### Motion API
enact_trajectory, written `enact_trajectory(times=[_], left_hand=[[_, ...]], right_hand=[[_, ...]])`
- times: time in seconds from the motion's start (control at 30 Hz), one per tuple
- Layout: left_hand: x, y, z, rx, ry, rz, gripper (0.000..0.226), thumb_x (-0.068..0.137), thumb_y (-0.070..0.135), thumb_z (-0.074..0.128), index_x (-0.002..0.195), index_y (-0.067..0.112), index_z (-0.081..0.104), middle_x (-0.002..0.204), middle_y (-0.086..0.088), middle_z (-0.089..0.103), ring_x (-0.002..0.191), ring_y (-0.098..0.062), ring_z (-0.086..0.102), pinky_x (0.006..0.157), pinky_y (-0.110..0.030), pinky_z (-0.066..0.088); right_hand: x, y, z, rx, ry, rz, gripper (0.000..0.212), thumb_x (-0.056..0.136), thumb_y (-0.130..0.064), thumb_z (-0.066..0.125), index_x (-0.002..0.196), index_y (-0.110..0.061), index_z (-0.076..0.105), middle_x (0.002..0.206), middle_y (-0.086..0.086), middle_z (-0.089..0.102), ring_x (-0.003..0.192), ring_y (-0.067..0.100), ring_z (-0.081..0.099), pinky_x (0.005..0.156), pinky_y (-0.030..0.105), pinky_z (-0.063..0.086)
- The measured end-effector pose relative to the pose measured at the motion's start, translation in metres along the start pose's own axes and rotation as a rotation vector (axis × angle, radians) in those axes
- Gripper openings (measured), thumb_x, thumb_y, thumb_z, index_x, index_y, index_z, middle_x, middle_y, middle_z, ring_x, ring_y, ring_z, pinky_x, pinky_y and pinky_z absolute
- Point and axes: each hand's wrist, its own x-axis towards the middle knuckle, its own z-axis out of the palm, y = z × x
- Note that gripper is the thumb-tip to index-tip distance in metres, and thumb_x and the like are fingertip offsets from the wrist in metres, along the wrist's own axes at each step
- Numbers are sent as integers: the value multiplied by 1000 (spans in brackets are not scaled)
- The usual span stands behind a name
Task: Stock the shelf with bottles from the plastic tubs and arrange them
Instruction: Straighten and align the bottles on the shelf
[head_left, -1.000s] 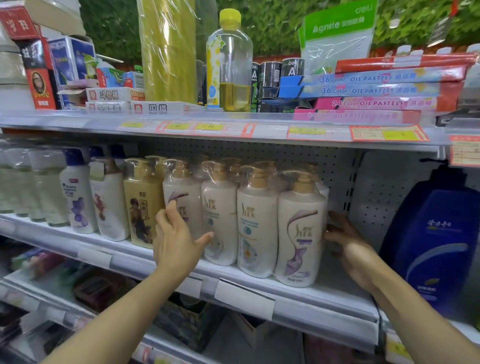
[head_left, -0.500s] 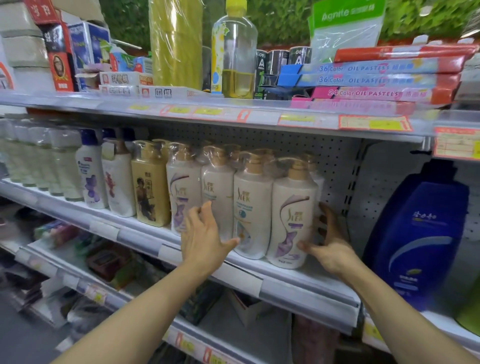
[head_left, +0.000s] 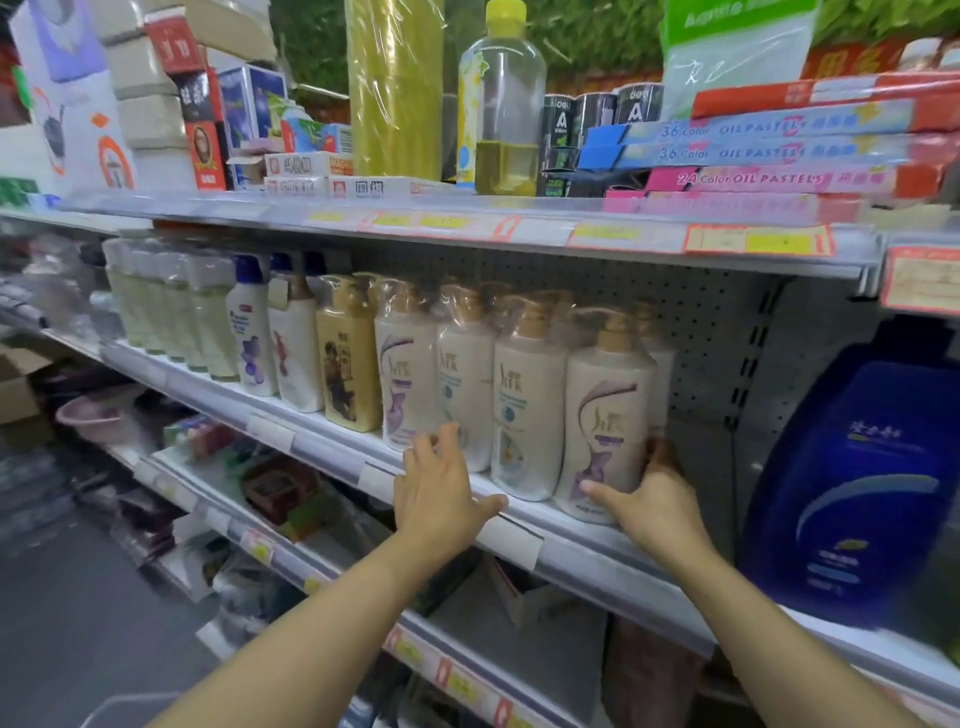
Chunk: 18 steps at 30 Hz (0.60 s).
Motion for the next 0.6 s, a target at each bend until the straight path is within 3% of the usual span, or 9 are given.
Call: enact_trajectory(times=[0.1,0.3,0.43,0.6], left_hand=[[-5,-4,0,7,-6,24,89,78,52,70,142,21,17,141,-9,26,129,-28,33,100,-38,40],[-4,-14,-7,8,-30,55,89,79,53,69,143,21,17,143,-9,26,131,-28,32,101,-39,40],[-4,-18,-12,1,-37,73,87,79,52,70,142,20,20,140,-9,29,129,-28,34,100,-39,41],[-9,-10,-11,-41,-73,133,88,79,49,71,143,17,20,141,-9,30,130,-29,33,98,-39,40]], right_hand=[[5,3,7,-18,52,18,57,73,-37,80,106,-17,37,113,11,60,97,29,59,72,28,44],[2,0,13,-35,112,50,60,69,-37,82,110,-12,45,109,11,62,94,28,60,73,32,49],[-10,-8,8,-41,92,35,59,74,-29,80,118,-10,45,121,11,58,109,29,57,80,29,44],[-43,-16,-5,-91,84,14,77,78,-32,76,137,-10,31,140,12,42,125,28,46,97,37,42]])
